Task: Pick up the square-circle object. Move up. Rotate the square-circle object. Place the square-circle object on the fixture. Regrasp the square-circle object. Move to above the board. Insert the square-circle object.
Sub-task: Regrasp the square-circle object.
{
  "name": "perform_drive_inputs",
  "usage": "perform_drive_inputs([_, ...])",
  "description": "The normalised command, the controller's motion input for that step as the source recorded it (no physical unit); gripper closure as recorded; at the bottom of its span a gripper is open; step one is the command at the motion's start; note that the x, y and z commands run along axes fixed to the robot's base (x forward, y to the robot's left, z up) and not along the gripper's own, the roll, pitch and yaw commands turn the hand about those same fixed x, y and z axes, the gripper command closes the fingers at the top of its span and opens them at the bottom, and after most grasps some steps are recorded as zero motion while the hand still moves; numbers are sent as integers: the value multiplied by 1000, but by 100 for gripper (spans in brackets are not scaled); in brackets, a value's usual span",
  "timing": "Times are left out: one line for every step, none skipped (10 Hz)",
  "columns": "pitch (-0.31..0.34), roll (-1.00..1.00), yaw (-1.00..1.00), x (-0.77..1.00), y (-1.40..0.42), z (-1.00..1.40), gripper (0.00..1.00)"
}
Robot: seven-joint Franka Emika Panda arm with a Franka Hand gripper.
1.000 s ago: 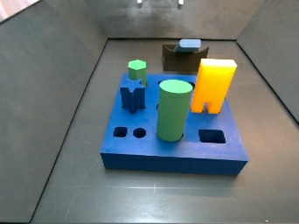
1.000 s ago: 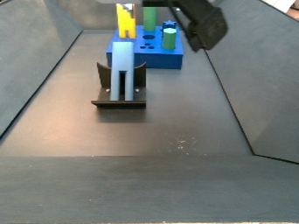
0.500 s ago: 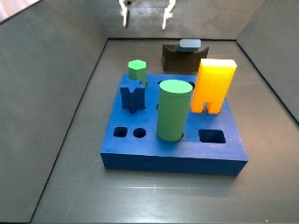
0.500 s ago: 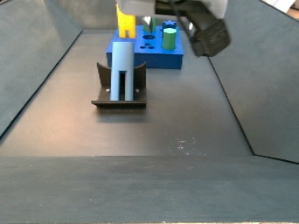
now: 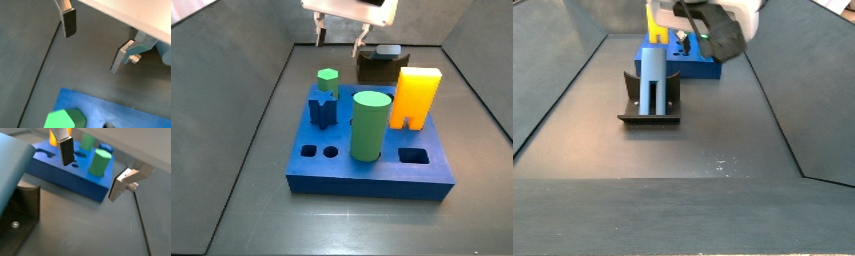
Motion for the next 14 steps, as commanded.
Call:
perform_drive_inputs([-166,1000,-930,-43,-27,-4,0])
perform_drive_inputs([-175,1000,-926,-43,-23,5,0])
perform_drive_inputs([-185,1000,-921,-45,-19,10,0])
perform_drive_inputs([-190,1000,-921,-43,-17,5,0])
perform_drive_inputs([-191,1000,-920,-38,-17,1,0])
perform_drive_inputs([-188,1000,-919,-38,-17,0,0])
perform_drive_inputs([-174,1000,-915,-41,-15,-1,0])
perform_drive_inputs([-166,1000,-917,-43,-14,0,0])
perform_drive_inputs([-136,1000,-918,-52,-9,0,0])
perform_drive_inputs([-96,1000,-922,-55,-9,6,0])
perform_drive_inputs([-11,1000,-921,-48,-11,14,0])
perform_drive_inputs([69,1000,-921,-38,-16,12,0])
perform_drive_inputs([208,1000,-906,-28,-14,-9,0])
perform_drive_inputs([300,1000,-889,-18,-13,-22,0])
